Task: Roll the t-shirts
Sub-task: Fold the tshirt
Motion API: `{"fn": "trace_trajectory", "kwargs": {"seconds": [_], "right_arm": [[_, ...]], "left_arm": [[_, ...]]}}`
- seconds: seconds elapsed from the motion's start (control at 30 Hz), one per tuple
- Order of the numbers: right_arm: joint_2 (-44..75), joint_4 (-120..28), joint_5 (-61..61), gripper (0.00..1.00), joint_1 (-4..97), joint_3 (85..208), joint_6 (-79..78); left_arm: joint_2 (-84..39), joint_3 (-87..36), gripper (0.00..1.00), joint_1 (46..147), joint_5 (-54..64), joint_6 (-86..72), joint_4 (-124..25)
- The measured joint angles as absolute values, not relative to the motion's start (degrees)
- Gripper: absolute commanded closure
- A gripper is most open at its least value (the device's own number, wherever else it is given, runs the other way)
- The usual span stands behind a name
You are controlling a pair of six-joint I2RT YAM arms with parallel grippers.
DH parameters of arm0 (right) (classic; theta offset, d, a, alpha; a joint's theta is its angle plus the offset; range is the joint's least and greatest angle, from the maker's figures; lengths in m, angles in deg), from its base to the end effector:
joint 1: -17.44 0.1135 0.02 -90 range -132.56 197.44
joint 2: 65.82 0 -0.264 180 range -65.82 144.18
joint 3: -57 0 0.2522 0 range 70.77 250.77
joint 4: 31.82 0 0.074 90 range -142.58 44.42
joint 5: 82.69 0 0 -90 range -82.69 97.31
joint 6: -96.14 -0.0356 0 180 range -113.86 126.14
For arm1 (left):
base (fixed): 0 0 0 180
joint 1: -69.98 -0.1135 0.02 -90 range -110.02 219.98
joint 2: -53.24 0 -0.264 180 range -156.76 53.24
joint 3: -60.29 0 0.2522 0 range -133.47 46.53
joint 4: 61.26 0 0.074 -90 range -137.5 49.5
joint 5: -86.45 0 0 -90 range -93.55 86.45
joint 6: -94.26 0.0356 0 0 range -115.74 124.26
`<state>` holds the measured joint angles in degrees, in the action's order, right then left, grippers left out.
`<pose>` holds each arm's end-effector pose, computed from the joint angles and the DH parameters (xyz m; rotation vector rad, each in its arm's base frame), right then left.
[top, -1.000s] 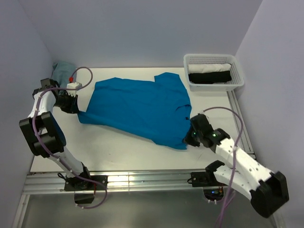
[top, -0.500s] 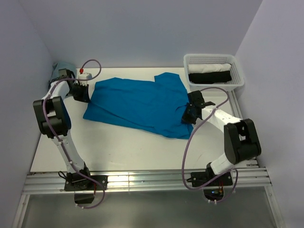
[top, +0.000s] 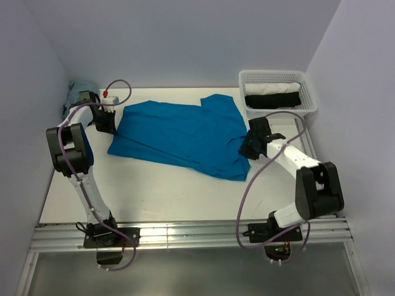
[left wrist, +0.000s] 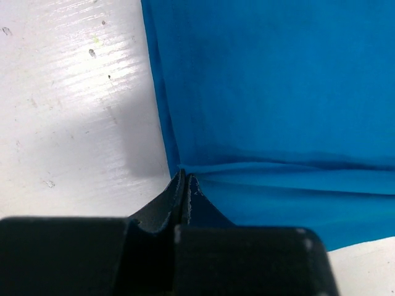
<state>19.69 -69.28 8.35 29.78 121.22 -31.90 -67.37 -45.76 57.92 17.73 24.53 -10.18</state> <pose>0.2846 0.0616 0.1914 0.5904 2.5582 0.2910 0.4357 0.0799 0.1797 0.2931 2.6021 -0.3149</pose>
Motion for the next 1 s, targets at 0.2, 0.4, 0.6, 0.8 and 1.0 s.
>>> {"fn": "trace_trajectory", "kwargs": {"seconds": [0.2, 0.4, 0.6, 0.8, 1.0], "right_arm": [[6.4, -68.9, 7.8, 0.58, 30.4, 114.8, -33.6], [-5.9, -68.9, 5.6, 0.57, 34.3, 103.2, -38.0], [-7.7, -68.3, 4.7, 0.56, 37.5, 99.0, -42.3], [-5.9, -65.6, 4.7, 0.56, 37.7, 98.8, -44.0], [-3.0, -63.8, 4.9, 0.56, 37.8, 98.8, -44.6]], "left_arm": [[-67.4, -45.8, 1.0, 58.6, 17.3, 24.6, -10.2], [-67.4, -45.8, 1.0, 58.7, 17.3, 24.6, -10.2], [-67.4, -45.8, 1.0, 58.8, 17.3, 24.7, -10.2], [-67.4, -45.8, 1.0, 58.9, 17.3, 24.7, -10.2], [-67.4, -45.8, 1.0, 59.3, 17.3, 24.7, -10.0]]}}
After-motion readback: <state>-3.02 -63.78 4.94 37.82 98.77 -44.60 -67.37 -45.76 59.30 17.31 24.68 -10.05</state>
